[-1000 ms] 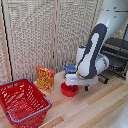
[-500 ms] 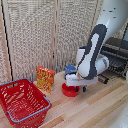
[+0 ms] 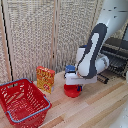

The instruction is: Extend the gripper towards the oven tray handle. Grasp the handle and carefully pull the tray out of the oven. Move the gripper above the red bowl. Grab the red bowl gently. Lift the bowl and place it onto the oven tray.

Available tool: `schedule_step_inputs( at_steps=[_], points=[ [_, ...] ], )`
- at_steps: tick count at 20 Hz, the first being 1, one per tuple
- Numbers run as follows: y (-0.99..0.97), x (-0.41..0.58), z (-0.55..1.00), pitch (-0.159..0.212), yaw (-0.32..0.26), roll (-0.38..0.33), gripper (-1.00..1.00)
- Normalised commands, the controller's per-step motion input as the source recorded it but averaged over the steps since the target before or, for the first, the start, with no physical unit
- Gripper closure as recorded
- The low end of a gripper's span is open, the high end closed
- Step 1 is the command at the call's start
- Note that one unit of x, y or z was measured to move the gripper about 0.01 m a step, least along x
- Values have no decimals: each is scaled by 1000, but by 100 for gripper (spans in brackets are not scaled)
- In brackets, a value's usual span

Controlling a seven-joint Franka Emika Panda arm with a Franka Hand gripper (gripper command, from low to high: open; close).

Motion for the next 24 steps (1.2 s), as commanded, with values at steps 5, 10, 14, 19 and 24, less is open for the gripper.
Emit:
schedule_step_inputs(
  at_steps=[5,10,14,19,24],
  points=[
    [0,318,287,-45,-70,13,100],
    [29,521,507,-1,-84,45,100],
    [139,581,564,7,-78,9,100],
    [66,687,684,26,-68,-4,100],
    [19,640,811,33,-128,-24,100]
  ],
)
